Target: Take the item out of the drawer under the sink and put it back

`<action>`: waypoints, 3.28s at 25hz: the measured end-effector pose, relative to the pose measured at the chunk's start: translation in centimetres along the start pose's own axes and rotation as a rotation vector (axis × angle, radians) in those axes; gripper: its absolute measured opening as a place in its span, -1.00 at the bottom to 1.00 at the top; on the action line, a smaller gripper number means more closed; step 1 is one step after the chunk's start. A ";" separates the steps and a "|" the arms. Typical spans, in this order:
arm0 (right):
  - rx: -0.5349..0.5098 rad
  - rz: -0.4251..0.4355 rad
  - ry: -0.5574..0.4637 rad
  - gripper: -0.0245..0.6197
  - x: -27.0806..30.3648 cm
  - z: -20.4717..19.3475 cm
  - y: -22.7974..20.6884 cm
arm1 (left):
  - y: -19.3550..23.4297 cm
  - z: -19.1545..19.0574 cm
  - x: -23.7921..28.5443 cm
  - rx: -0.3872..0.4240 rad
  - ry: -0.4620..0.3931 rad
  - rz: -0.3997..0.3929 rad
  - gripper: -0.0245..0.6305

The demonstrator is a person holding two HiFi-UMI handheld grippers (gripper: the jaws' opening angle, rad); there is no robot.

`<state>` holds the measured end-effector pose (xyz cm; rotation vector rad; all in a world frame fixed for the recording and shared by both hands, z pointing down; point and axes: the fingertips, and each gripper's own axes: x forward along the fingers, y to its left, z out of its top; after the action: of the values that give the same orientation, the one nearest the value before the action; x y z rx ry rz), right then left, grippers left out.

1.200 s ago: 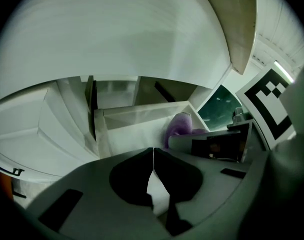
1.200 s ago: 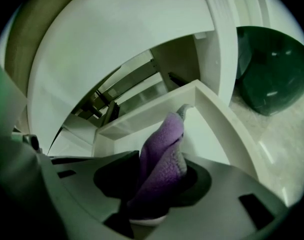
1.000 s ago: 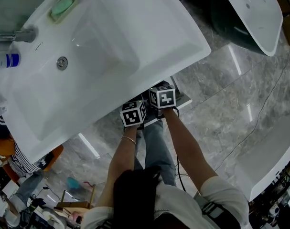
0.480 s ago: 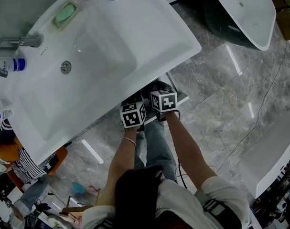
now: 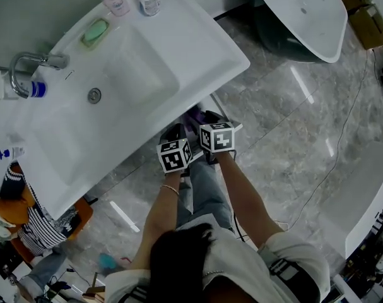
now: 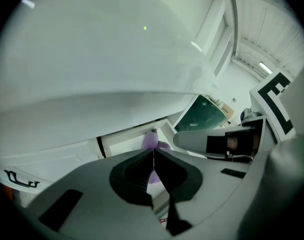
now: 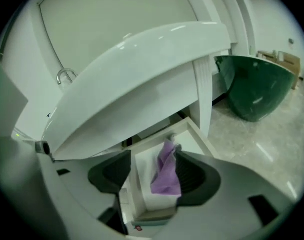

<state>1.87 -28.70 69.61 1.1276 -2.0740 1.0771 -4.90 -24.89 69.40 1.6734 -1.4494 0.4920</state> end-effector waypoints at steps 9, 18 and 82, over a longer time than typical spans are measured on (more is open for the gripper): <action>-0.084 -0.026 -0.072 -0.08 -5.5 2.1 2.5 | -2.1 2.9 -5.4 0.040 -0.096 -0.048 -0.89; -0.087 0.000 -0.222 -0.09 -11.2 3.3 6.4 | -3.5 4.5 -11.0 0.097 -0.183 -0.076 -0.89; -0.238 -0.075 -0.227 -0.44 -15.2 0.8 11.9 | -4.2 4.3 -17.4 0.152 -0.282 -0.170 -0.91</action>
<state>-0.73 -18.90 53.14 1.2412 -2.2428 0.6699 -6.30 -17.90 52.44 2.0323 -1.4794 0.2852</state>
